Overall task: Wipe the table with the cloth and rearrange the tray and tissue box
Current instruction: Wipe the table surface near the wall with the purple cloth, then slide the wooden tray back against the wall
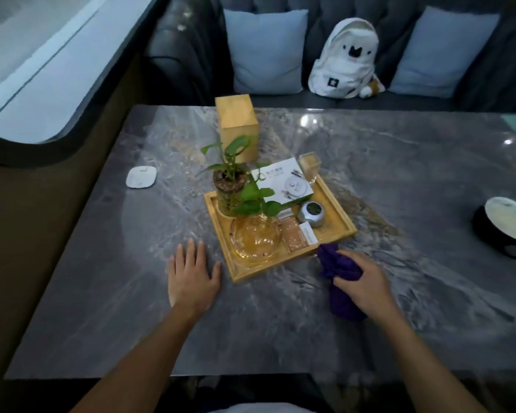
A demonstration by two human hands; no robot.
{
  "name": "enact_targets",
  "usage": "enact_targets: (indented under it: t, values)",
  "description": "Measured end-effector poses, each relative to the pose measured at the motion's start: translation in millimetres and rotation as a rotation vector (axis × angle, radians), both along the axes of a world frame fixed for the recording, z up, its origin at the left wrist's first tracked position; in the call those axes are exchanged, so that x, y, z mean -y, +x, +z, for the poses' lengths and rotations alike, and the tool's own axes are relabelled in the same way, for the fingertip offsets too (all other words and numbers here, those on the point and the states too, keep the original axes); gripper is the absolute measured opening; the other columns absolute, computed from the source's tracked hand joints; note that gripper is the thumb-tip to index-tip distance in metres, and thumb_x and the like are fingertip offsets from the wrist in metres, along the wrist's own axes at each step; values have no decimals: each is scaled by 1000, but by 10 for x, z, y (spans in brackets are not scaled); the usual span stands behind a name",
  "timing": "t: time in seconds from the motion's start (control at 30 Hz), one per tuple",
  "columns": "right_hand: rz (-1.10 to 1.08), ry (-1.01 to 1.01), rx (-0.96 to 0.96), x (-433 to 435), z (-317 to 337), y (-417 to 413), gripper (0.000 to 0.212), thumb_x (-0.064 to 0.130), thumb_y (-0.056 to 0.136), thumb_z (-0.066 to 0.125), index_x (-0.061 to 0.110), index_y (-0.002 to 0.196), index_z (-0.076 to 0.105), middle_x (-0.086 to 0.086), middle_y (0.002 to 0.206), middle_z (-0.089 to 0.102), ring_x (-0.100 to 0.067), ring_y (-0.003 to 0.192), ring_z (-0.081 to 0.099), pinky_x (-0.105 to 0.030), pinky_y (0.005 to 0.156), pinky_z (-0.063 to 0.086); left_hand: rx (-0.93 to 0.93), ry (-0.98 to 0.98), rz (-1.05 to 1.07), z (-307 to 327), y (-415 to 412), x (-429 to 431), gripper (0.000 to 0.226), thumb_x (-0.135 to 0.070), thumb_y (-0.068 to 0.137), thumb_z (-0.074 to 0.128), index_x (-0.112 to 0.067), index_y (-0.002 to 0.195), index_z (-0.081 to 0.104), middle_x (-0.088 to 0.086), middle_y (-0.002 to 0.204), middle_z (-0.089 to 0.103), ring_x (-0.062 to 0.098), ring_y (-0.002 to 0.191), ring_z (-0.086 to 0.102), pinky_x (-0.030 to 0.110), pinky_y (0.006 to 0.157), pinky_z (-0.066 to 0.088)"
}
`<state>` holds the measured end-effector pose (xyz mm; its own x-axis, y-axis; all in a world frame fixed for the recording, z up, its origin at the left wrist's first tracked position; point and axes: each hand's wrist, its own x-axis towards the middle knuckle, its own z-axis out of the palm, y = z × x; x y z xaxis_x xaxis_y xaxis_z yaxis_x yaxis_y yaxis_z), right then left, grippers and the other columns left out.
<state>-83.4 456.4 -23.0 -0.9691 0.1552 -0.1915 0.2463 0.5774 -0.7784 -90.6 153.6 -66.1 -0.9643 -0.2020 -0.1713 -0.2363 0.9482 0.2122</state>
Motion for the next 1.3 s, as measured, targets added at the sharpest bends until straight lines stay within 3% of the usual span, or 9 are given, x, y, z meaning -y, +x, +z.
enact_targets:
  t: [0.07,0.13,0.3,0.43,0.53,0.63,0.87,1.1,1.3]
  values:
    - [13,252,47,-175,-105,54,57,14,63,77,17,118,59,-9,126,59,-29,116,51,-47,104,33,-19,3,35,-14,-29,-80,82,-56,79,13,-8,142,30,16,152,30,36,142,20,49,116,13]
    - [41,409,124,-266,-174,114,59,21,70,74,18,125,53,-7,137,51,-27,126,42,-43,107,23,-23,7,54,-39,-25,-104,78,-54,81,18,-6,142,32,18,151,31,38,142,20,51,116,13]
    - [58,477,165,-276,-175,99,58,34,75,67,27,129,45,1,141,44,-22,130,34,-40,105,17,-23,57,61,7,-26,-82,63,-44,92,41,-9,143,29,14,154,25,32,144,15,47,118,10]
    - [201,368,369,-381,41,-98,67,61,67,66,32,124,46,10,132,42,-20,127,35,-46,107,23,-33,108,126,95,-151,-54,44,-35,89,50,-9,124,51,16,137,48,34,131,38,49,107,30]
    - [180,32,478,-467,324,-401,53,46,74,69,21,118,54,0,119,55,-18,103,53,-33,84,44,-93,173,189,228,-278,-74,28,-29,87,51,-6,103,57,18,108,63,37,104,57,46,86,46]
    - [121,75,335,-458,413,-781,42,30,82,65,8,117,55,-10,106,59,-21,90,55,-30,70,43,-68,270,294,350,-406,-142,33,-32,91,47,-7,111,55,18,110,66,37,103,61,43,83,47]
    - [42,282,144,-237,216,-1439,26,26,86,58,5,100,62,-16,101,67,-32,90,61,-39,77,50,38,313,296,347,-554,-241,30,-37,90,45,-12,100,59,17,101,69,36,92,64,40,77,51]
    - [188,491,139,-93,14,-1655,31,38,88,51,8,93,59,-15,99,66,-31,88,60,-43,78,50,24,294,262,304,-567,-299,35,-42,92,40,-9,96,52,19,97,68,38,89,63,42,71,49]
    - [362,675,92,-106,-40,-1715,27,37,96,32,12,89,40,-18,105,63,-37,91,60,-41,72,44,39,200,208,279,-581,-353,34,-38,96,32,-6,105,40,18,99,66,40,90,63,46,72,49]
